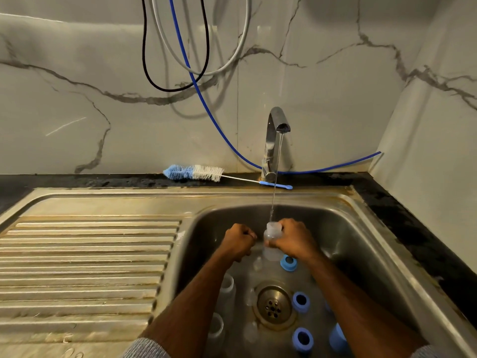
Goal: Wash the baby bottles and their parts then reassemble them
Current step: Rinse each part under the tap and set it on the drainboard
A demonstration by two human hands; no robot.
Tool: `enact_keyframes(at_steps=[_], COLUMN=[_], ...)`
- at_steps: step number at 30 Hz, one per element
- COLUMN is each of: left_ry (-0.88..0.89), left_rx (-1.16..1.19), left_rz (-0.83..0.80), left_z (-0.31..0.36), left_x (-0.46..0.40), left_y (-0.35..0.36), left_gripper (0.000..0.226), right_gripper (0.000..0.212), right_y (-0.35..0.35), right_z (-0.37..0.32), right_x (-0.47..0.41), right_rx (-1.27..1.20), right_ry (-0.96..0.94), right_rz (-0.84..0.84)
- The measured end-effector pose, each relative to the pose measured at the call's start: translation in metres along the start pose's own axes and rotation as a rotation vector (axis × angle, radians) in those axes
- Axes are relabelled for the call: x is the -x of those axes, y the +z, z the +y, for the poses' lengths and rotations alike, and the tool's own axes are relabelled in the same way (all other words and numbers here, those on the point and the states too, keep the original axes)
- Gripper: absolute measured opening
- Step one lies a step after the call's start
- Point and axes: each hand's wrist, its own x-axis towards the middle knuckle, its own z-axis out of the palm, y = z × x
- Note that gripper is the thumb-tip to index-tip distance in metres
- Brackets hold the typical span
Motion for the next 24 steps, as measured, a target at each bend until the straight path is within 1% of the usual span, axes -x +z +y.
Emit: enact_keyframes(at_steps=[1, 4, 6, 7, 9, 10, 12, 13, 15, 17, 19, 22, 24], left_ry=[0.001, 0.005, -0.001, 0.002, 0.013, 0.014, 0.011, 0.013, 0.011, 0.024, 0.047, 0.041, 0.040], left_rx=[0.002, -0.003, -0.011, -0.013, -0.019, -0.021, -0.012, -0.006, 0.017, 0.092, 0.250, 0.535, 0.647], left_rz=[0.001, -0.003, -0.003, -0.003, -0.010, -0.013, -0.011, -0.013, -0.026, -0.046, -0.070, -0.112, -0.134], left_z=[0.000, 0.000, 0.000, 0.000, -0.001, -0.001, -0.002, -0.003, -0.002, -0.001, 0.000, 0.005, 0.007], left_x=[0.000, 0.001, 0.001, 0.000, 0.000, 0.000, -0.002, -0.002, -0.001, -0.001, -0.001, 0.001, 0.003], left_y=[0.000, 0.000, 0.000, 0.000, 0.001, 0.002, 0.002, 0.003, 0.002, 0.001, 0.001, -0.001, 0.000], left_gripper=[0.019, 0.019, 0.020, 0.020, 0.019, 0.018, 0.014, 0.012, 0.010, 0.018, 0.023, 0.019, 0.020], right_gripper=[0.054, 0.051, 0.052, 0.052, 0.054, 0.055, 0.055, 0.054, 0.054, 0.056, 0.058, 0.039, 0.035], right_y=[0.000, 0.002, 0.003, 0.003, 0.005, 0.006, 0.005, 0.004, 0.002, 0.000, -0.003, -0.006, -0.007], right_z=[-0.001, -0.004, -0.004, -0.004, -0.005, -0.006, -0.005, -0.004, -0.003, -0.002, -0.004, -0.009, -0.009], right_x=[0.000, 0.000, 0.000, -0.001, -0.001, -0.001, -0.001, -0.002, -0.002, 0.000, 0.003, 0.004, 0.005], right_rx=[0.018, 0.004, 0.065, 0.069, 0.010, 0.017, 0.073, 0.051, -0.104, -0.298, -0.436, -0.561, -0.588], right_ry=[-0.007, -0.009, -0.006, -0.024, -0.038, -0.027, -0.015, -0.024, -0.063, -0.112, -0.151, -0.186, -0.195], right_rz=[0.029, -0.003, 0.103, 0.114, 0.061, 0.064, 0.126, 0.126, 0.075, 0.079, 0.103, 0.076, 0.061])
